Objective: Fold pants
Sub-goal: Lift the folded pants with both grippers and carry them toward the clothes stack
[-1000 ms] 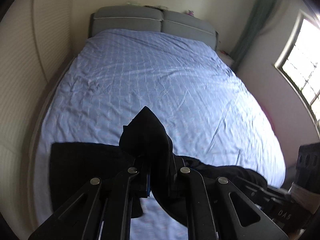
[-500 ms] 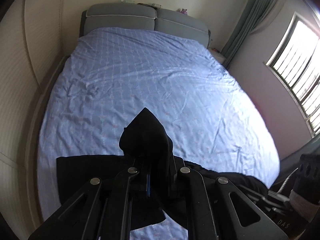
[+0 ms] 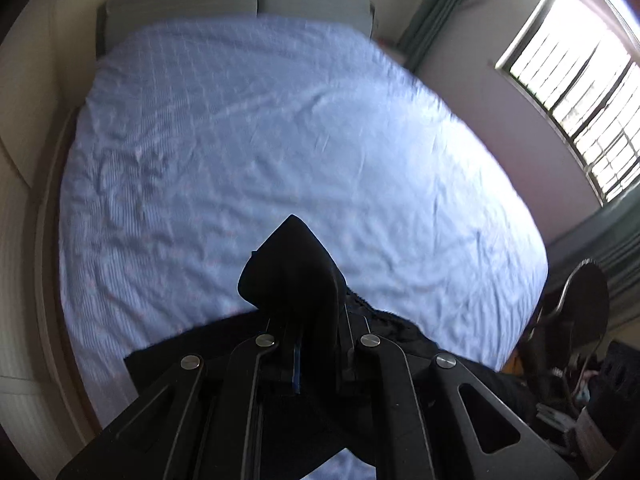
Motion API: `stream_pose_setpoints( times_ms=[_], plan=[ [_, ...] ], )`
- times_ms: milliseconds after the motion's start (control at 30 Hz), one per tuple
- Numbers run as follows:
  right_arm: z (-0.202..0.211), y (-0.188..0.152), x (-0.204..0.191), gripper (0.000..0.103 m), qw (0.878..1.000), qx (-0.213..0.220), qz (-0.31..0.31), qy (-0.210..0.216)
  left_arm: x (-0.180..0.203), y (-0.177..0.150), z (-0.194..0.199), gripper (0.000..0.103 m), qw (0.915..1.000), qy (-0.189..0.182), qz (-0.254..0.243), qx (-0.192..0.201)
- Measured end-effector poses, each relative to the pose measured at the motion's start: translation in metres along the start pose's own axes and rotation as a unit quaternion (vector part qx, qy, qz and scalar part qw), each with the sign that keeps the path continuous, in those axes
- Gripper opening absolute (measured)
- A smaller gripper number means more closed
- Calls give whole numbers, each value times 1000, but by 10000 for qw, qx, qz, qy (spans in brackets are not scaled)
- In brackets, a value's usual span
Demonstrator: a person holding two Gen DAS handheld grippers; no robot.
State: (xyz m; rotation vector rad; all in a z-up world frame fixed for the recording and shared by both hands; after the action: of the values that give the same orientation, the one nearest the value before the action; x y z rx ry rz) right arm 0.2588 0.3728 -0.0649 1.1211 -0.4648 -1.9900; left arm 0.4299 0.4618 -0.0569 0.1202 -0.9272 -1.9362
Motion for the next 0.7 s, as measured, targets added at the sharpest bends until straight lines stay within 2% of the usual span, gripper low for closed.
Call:
stream_pose_setpoints(
  times_ms=[67, 167, 300, 567, 700],
  plan=[
    [-15, -34, 1, 14, 9988, -266, -373, -158, -16, -16, -8, 12, 9998, -43, -60, -196],
    [-32, -82, -3, 14, 9938, -723, -828, -170, -39, -40, -16, 12, 9986, -56, -251, -459],
    [-49, -134, -21, 14, 9887, -1211, -817, -327, -74, -67, -23, 12, 9969, 53, -174, -760],
    [-87, -181, -25, 14, 9786, -1736, -825, -739, -134, -111, -48, 15, 9897, 537, -53, -1325],
    [-101, -190, -35, 14, 9766, -1880, -553, -884, -148, -116, -55, 17, 9869, 648, -79, -1476]
  ],
)
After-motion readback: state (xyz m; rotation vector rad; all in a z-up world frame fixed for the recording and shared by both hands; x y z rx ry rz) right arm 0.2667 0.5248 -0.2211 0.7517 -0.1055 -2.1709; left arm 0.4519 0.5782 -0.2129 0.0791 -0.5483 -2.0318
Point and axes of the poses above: each gripper's, at about its wrist camera, not at the fingertips, and z roughly against the way its jaws point, x to its right, y to its top, the point moved 5 cm from there along -z, roughly the way its jaws point, and after that the axes turned 15 degrees about x, right-handed, at the moved point
